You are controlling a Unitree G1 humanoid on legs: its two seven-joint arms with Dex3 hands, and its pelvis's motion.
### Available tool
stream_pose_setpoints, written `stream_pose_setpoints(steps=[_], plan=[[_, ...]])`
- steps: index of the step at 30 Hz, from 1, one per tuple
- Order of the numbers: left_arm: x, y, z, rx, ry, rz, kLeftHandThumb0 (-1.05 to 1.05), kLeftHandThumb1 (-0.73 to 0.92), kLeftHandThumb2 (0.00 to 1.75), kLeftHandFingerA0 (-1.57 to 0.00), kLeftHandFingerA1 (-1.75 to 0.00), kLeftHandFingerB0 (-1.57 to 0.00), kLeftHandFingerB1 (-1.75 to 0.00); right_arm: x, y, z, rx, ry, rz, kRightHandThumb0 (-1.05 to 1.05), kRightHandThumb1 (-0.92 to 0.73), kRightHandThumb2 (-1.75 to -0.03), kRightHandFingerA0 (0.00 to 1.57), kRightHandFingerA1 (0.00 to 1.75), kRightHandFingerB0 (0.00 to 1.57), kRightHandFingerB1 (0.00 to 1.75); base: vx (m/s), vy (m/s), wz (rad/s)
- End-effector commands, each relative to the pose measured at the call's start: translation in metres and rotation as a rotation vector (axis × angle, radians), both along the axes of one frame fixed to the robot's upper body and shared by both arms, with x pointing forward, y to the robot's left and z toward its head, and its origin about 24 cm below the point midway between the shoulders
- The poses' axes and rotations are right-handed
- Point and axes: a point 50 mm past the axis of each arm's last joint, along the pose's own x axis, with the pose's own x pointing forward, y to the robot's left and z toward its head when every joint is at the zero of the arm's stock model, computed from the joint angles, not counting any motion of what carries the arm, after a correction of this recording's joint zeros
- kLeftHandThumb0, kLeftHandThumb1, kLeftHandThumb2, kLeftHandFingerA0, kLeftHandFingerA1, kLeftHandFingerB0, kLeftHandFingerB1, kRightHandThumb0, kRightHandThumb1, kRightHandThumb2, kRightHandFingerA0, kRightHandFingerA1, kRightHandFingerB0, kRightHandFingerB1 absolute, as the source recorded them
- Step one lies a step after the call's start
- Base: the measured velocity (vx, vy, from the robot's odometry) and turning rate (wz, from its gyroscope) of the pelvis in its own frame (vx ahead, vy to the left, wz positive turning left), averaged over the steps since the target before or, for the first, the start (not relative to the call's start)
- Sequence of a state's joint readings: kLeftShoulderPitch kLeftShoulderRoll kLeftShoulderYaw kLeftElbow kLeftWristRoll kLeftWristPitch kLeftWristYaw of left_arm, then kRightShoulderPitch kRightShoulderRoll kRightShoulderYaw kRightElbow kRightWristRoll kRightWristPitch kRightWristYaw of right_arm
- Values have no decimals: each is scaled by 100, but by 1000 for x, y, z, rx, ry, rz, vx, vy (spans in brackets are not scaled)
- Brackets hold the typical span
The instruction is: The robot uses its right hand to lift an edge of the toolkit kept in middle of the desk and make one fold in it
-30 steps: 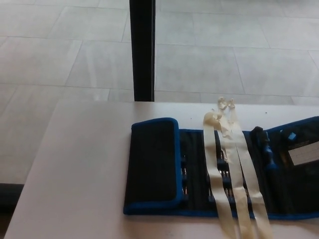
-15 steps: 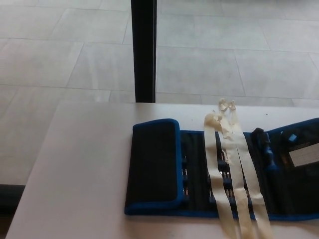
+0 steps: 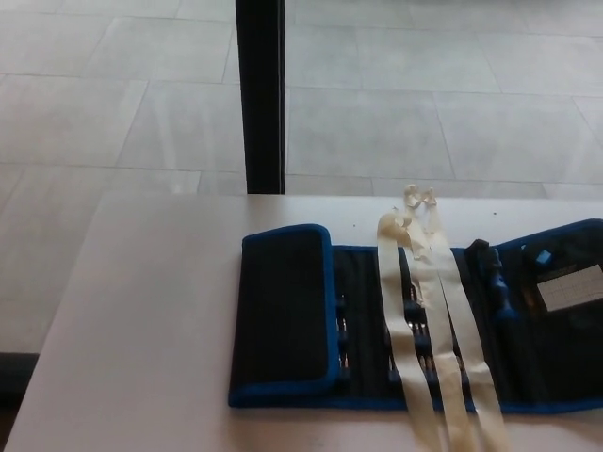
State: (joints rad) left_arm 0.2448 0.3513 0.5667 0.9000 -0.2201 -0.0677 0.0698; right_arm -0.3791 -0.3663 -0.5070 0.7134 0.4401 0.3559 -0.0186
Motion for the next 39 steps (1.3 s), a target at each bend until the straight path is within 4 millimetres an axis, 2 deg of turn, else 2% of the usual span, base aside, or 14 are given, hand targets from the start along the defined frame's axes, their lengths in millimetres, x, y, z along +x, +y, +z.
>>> stream_pose_setpoints(steps=[1,2,5,7,8,16,17,18,22,23,25,31,38,39], plan=[[1,3,5,-6,-23,-3,-61,56,57,-51,-73,-53,-59,-2,23,-12,82,88,100,-67,-67,-104,33,61,21,53,0,0,0],[2,3,5,-6,-28,-1,-60,56,57,-52,-77,-52,-57,-1,25,-11,98,86,118,-64,-85,-64,31,50,27,45,0,0,0],[2,4,6,5,-23,-12,-63,56,57,-53,-77,-55,-63,-3,31,-13,138,113,141,-66,-68,-104,32,60,21,53,0,0,0],[2,5,5,13,-19,-7,-63,57,57,-54,-75,-58,-61,-4,33,-14,149,128,165,-64,-88,-65,30,51,26,46,0,0,0],[2,5,6,15,-18,-11,-64,56,57,-53,-78,-57,-61,-6,33,-15,151,145,182,-64,-68,-106,32,61,19,53,0,0,0],[3,5,7,19,-19,-11,-63,58,58,-53,-80,-58,-61,-19,27,-24,151,214,156,-64,-89,-66,34,54,29,49,0,0,0],[3,5,7,17,-21,-11,-63,58,58,-52,-78,-58,-60,-20,27,-24,151,213,166,-60,-68,-108,31,61,17,53,0,0,0],[3,6,7,17,-21,-8,-65,57,58,-54,-79,-58,-59,-20,26,-23,151,210,171,-63,-89,-65,33,51,27,47,0,0,0],[3,6,8,23,-18,-19,-65,59,58,-52,-76,-56,-57,-15,31,-18,163,190,187,-62,-68,-107,33,62,19,53,0,0,0],[2,7,8,24,-21,-11,-64,58,58,-53,-77,-56,-57,-13,34,-17,192,168,180,-63,-86,-65,34,54,29,48,0,0,0],[2,7,8,17,-35,0,-63,58,58,-51,-78,-55,-59,-11,41,-14,224,151,199,-60,-66,-106,33,61,20,54,0,0,0],[0,8,7,14,-29,11,-65,58,58,-51,-79,-55,-57,-2,72,0,269,107,315,-68,-80,-65,38,52,32,47,0,0,0],[-1,10,9,27,-31,0,-65,59,58,-51,-77,-53,-57,4,104,25,307,9,444,-60,-68,-107,36,61,21,53,0,0,-1],[-1,11,10,27,-25,3,-66,59,58,-53,-77,-58,-59,6,111,33,302,-24,463,-66,-81,-66,38,50,32,45,0,0,-6]])
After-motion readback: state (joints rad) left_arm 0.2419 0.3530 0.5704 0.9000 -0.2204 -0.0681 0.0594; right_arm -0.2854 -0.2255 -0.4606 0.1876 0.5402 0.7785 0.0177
